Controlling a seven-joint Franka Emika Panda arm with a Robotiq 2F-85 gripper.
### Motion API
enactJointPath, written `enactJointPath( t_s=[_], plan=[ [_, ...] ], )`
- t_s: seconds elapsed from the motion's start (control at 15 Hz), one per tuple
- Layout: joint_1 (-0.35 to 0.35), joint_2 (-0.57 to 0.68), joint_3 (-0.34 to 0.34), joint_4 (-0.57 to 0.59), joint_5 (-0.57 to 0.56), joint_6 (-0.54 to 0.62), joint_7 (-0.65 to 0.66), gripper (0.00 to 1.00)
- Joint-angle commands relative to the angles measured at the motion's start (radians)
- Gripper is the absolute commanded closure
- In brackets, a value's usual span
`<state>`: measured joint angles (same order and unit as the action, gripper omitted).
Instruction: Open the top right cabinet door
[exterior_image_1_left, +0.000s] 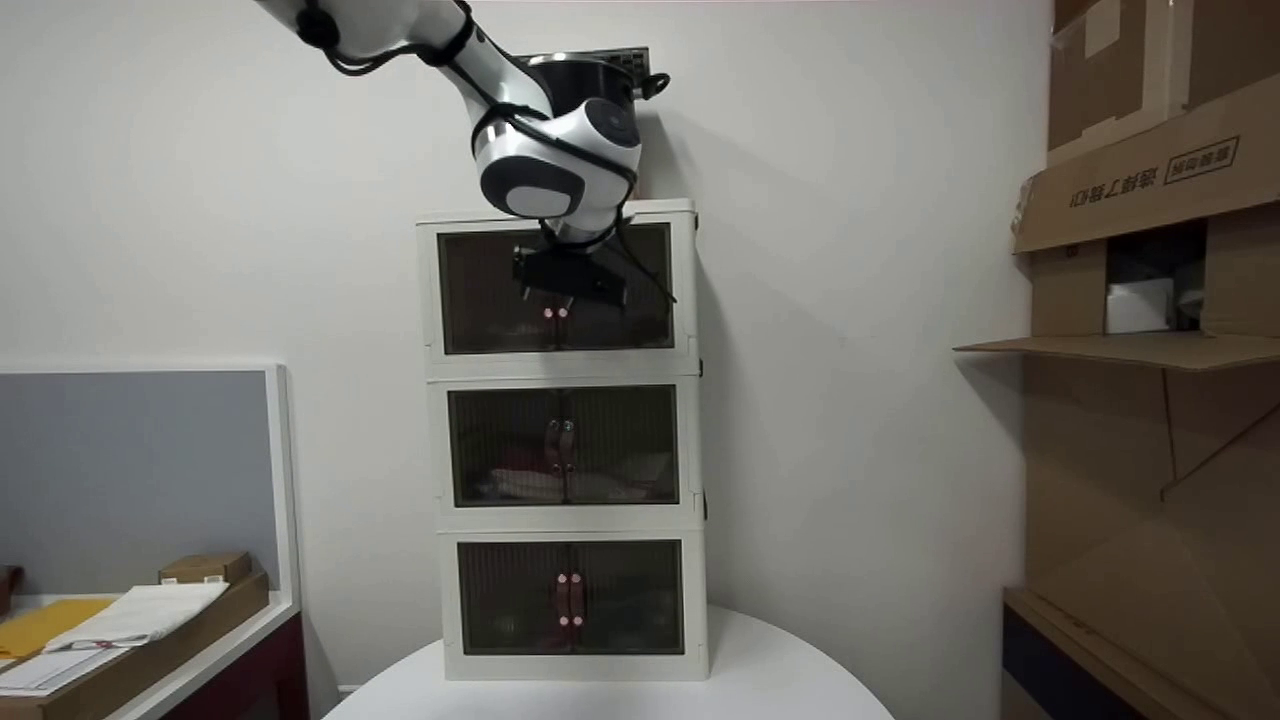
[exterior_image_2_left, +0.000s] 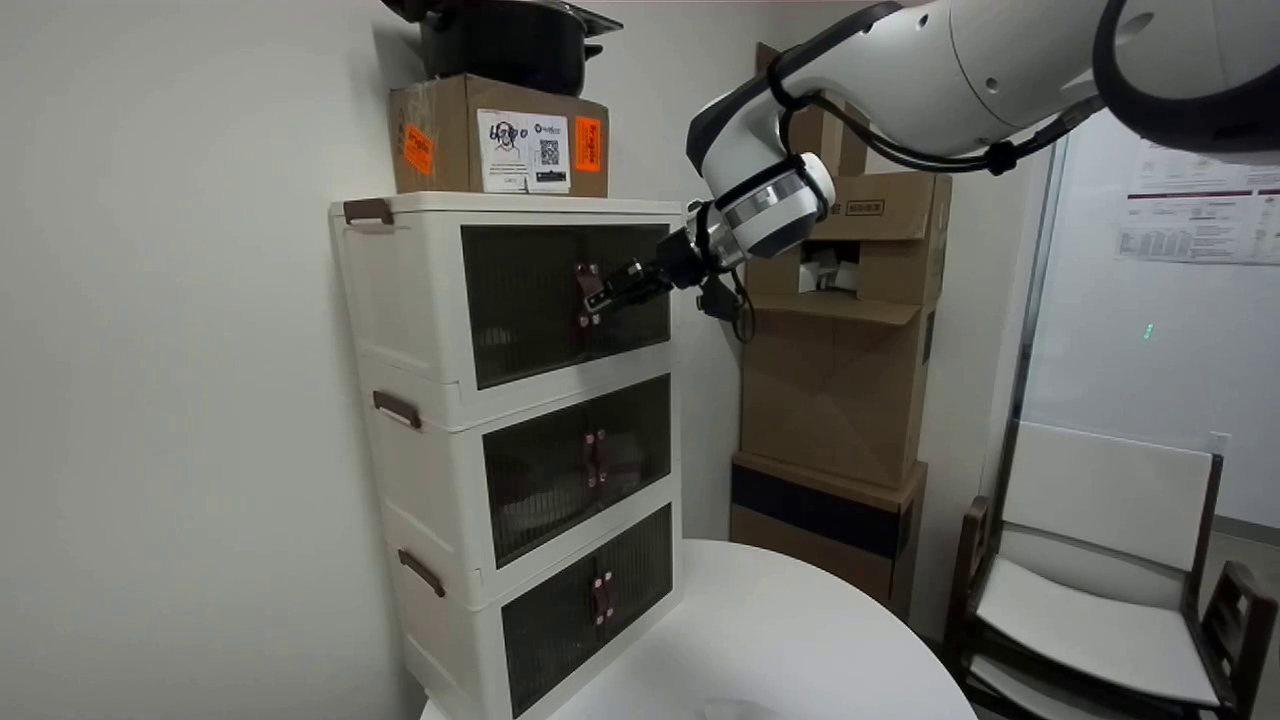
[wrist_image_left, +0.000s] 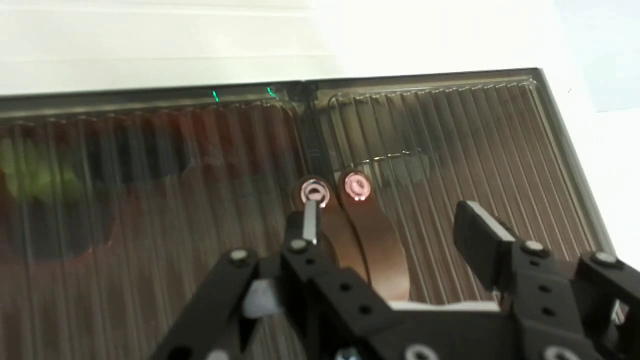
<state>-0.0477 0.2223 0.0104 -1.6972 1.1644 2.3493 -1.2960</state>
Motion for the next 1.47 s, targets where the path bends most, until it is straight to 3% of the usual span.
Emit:
enactJointPath(
  t_s=[0.0, 0.13, 0.27, 0.4, 0.53, 0.87, 1.13, 1.27, 1.4],
  plan=[
    [-0.018, -0.019, 0.003, -0.008, 0.055, -0.012, -0.022, 0.15],
    [-0.022, -0.017, 0.000, -0.001, 0.078, -0.007, -0.029, 0.05],
    [-0.026, -0.017, -0.002, 0.003, 0.094, -0.010, -0.032, 0.03],
    [-0.030, -0.014, -0.003, 0.009, 0.103, -0.022, -0.033, 0.16],
    [-0.033, -0.009, -0.003, 0.016, 0.114, -0.033, -0.031, 0.37],
    [-0.032, -0.003, -0.004, 0.026, 0.138, -0.033, -0.032, 0.71],
    [-0.028, 0.003, -0.004, 0.032, 0.152, -0.027, -0.027, 0.90],
    [-0.028, 0.006, -0.004, 0.034, 0.153, -0.028, -0.026, 0.89],
    [-0.026, 0.008, -0.003, 0.036, 0.154, -0.027, -0.026, 0.77]
  ],
)
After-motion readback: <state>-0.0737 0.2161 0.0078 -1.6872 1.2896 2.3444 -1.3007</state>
